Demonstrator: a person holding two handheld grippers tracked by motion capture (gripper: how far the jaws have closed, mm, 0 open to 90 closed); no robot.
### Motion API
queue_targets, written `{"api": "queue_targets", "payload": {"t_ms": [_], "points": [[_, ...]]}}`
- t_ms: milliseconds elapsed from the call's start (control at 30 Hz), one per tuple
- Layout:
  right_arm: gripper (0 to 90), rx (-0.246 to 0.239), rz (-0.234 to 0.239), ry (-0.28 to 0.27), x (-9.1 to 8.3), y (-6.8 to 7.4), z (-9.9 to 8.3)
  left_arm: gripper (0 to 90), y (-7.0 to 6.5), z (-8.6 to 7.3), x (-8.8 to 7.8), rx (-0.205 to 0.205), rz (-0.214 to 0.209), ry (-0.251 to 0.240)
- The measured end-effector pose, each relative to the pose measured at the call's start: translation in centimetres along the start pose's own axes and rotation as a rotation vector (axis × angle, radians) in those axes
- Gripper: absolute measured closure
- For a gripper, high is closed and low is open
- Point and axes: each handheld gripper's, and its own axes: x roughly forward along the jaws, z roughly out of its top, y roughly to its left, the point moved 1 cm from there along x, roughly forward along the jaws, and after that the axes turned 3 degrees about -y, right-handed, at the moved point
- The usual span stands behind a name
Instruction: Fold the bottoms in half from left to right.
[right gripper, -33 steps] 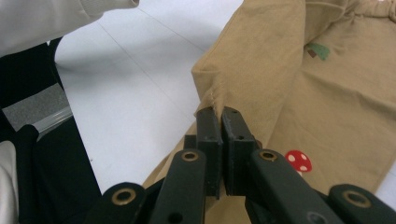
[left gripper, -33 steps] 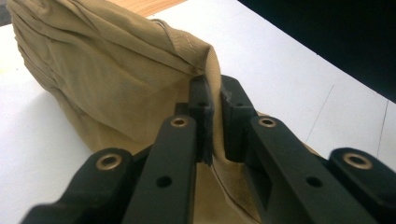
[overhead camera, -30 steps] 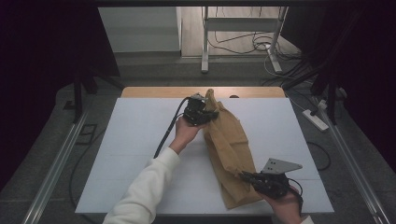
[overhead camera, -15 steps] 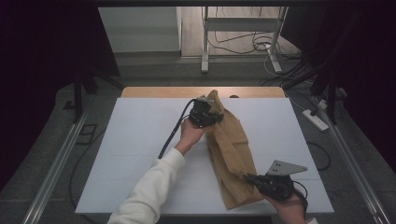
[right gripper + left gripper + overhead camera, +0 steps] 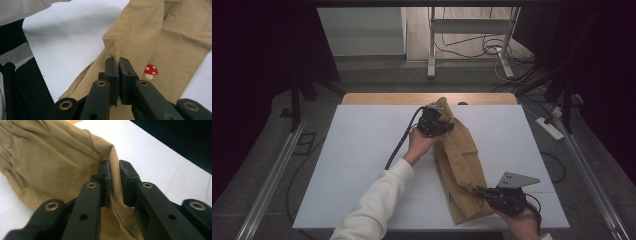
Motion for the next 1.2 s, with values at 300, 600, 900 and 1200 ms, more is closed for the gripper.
{"api": "queue_targets", "payload": {"t_ms": [300, 600, 900, 1200], "points": [[41.8, -0.036, -0.176, -0.087, -1.3, -0.4, 0.4, 33.9, -0.9, 0.4, -1.1, 0.058, 0.02, -0.044], [40.8, -0.031, -0.184, -0.073, -1.3, -1.3, 0.6, 33.5, -0.3, -0.9, -3.2, 0.102, 0.051, -0.002], [41.0, -0.027, -0.163, -0.043, -0.5, -1.8, 0.6, 34.1, 0.5, -2.5, -6.5, 0.115, 0.095, 0.015], [41.1, -0.013, -0.141, -0.033, 0.2, -2.5, 0.5, 33.8, 0.6, -4.6, -9.5, 0.127, 0.109, 0.033]]}}
